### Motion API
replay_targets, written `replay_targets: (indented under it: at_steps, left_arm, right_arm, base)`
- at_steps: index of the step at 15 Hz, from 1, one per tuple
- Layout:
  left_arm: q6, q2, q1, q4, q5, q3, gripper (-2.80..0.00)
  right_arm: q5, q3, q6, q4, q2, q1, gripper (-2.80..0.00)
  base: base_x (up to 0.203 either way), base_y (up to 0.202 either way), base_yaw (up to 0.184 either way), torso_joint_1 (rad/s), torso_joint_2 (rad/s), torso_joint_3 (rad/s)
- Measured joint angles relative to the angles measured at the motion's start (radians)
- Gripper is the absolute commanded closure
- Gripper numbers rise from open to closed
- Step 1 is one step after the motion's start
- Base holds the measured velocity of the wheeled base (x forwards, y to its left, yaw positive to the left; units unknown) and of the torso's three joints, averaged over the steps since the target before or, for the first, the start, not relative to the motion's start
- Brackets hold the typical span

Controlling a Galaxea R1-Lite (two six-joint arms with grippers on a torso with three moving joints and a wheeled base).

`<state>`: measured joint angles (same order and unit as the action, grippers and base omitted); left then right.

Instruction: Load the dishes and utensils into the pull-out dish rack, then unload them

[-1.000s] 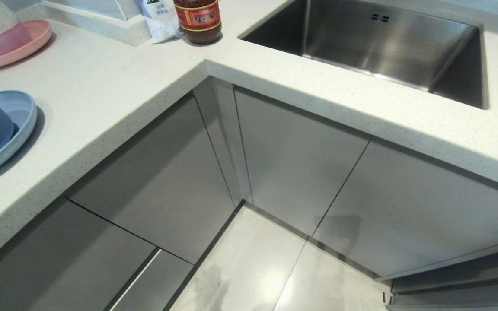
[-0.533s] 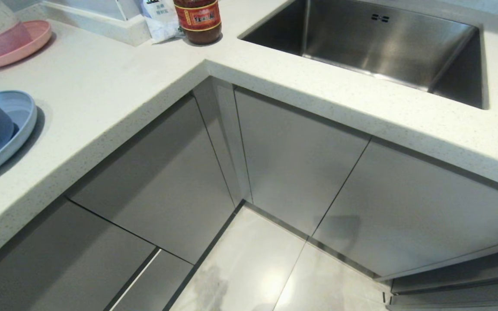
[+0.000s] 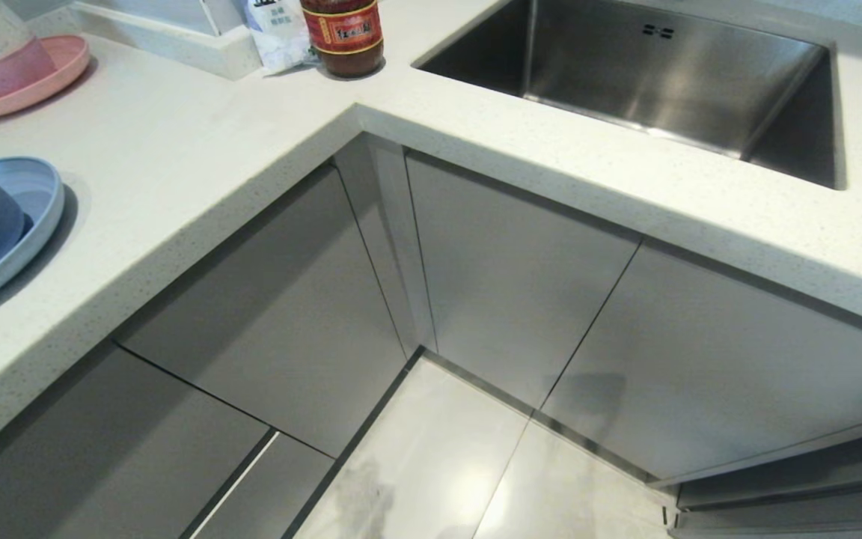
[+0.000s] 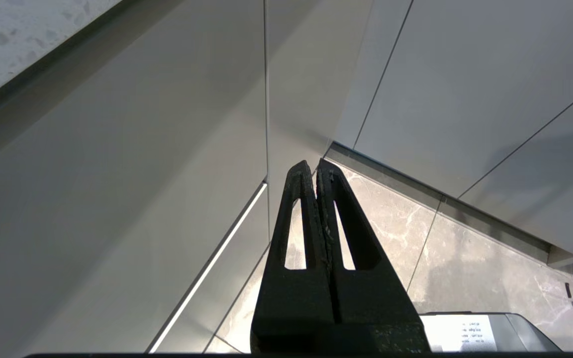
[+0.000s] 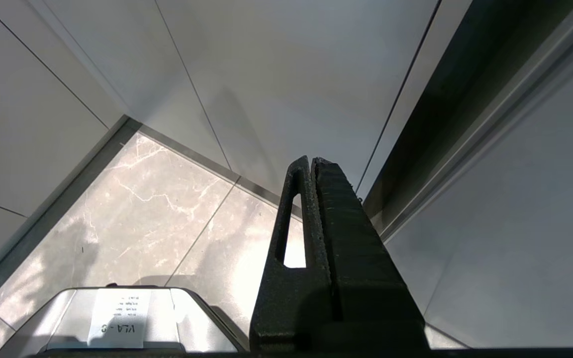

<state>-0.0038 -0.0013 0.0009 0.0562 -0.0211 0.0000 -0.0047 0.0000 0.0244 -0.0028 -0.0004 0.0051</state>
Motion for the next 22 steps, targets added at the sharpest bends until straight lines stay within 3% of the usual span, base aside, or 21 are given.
replay_targets:
  at_steps: [22]
  left_arm:
    - [0.023,0.000,-0.001,0.000,-0.003,0.000,0.00]
  right_arm:
    - [0.000,0.000,0.000,0.000,0.000,0.000,0.00]
  base:
    - [0.000,0.000,0.000,0.001,0.00,0.196]
